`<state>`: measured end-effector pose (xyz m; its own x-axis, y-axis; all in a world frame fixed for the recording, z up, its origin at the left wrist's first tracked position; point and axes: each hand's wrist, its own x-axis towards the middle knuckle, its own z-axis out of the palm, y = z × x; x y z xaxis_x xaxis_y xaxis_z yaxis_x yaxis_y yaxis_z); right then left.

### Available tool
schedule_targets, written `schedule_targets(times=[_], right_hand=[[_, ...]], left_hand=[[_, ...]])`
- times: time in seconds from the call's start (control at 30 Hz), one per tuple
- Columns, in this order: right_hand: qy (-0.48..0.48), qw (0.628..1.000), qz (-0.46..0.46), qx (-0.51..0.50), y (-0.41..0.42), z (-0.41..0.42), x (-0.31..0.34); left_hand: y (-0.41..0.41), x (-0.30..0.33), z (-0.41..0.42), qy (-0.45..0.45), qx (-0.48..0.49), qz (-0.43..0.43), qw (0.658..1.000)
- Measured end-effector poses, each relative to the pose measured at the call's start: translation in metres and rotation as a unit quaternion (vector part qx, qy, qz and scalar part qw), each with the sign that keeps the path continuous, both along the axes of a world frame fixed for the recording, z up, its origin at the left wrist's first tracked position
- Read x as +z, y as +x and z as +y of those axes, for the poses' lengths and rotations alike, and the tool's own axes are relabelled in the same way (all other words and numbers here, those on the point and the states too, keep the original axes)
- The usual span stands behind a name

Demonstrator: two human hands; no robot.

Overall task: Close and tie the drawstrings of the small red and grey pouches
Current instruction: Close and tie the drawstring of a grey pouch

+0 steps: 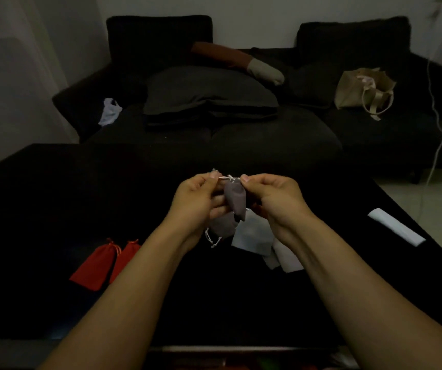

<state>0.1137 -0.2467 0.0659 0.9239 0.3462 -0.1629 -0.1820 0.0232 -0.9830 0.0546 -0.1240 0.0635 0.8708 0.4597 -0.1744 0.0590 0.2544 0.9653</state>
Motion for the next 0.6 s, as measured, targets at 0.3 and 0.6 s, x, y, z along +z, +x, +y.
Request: schedule_targets(times=[0.3, 0.6], right_hand=[[-0.167, 0.951, -0.185, 0.181, 0.006, 0.027, -0.035], [-0.488, 0.802, -0.327, 0.109, 0.011, 0.041, -0.089]], left_hand=[[-0.023, -0.020, 0.081, 0.396, 0.063, 0.157, 0.902], [-0.054, -0.028, 0.099, 0.532, -0.021, 0.415, 0.738]])
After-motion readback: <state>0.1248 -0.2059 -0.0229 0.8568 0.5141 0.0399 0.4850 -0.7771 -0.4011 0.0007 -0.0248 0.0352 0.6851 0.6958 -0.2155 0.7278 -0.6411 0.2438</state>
